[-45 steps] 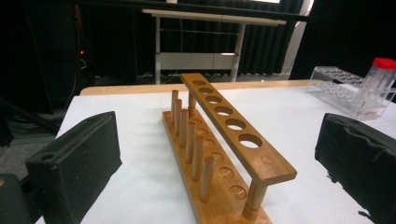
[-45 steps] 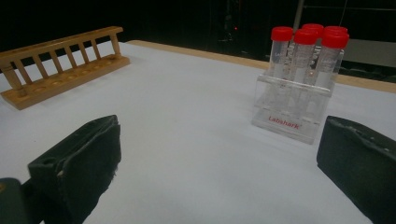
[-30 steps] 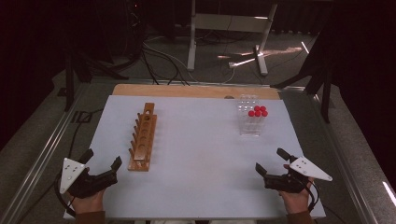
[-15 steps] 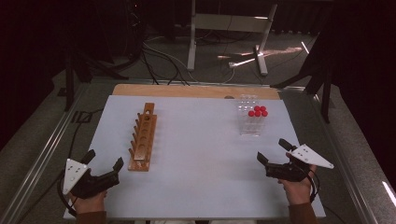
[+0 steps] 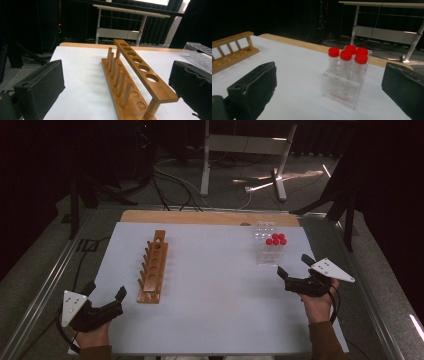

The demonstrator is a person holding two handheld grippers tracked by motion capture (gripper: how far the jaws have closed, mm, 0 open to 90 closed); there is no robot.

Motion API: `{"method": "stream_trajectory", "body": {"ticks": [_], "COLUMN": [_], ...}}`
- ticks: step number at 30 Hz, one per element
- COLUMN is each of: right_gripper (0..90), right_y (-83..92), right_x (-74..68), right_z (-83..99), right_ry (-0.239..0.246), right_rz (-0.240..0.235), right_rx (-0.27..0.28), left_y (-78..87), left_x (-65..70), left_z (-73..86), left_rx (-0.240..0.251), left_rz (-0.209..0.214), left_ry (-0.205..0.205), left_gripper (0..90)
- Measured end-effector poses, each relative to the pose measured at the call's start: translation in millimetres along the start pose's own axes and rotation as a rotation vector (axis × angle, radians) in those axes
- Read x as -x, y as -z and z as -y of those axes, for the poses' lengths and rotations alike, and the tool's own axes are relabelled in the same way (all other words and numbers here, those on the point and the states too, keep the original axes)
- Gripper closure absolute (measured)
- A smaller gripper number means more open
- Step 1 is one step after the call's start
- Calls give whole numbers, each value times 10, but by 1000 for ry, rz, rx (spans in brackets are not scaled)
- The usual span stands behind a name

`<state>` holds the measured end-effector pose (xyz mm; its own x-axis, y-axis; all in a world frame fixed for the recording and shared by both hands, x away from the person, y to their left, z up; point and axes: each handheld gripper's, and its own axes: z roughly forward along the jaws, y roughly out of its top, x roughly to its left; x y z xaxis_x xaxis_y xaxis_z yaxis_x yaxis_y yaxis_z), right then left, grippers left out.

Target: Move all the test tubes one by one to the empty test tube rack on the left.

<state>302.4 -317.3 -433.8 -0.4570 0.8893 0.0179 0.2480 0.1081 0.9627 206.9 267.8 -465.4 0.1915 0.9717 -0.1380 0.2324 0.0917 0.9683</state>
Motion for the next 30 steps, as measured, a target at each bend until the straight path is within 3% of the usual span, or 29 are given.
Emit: {"method": "stream_trajectory", "body": {"ticks": [12,19,20,24,30], "right_gripper": [0,78,136,165,294], "right_y": [-267,-398,-439,-496,-603], "right_x": [219,348,376,402,412], "right_z": [4,9,18,45,105], "right_ry": [-23,-37,-41,-41,-36], "right_rz": [61,79,79,89,124], "right_rx": [-28,-29,-37,-44,-60], "left_y": [62,80,82,69,48], "left_x": [-58,-52,-54,-60,-52], "left_z": [-6,-4,-4,6,13], "left_rx": [26,26,26,11,2], "left_rz": [-51,-58,-58,-53,-42], "left_ry": [45,39,39,44,43], "left_gripper": [5,5,5,5,5]}}
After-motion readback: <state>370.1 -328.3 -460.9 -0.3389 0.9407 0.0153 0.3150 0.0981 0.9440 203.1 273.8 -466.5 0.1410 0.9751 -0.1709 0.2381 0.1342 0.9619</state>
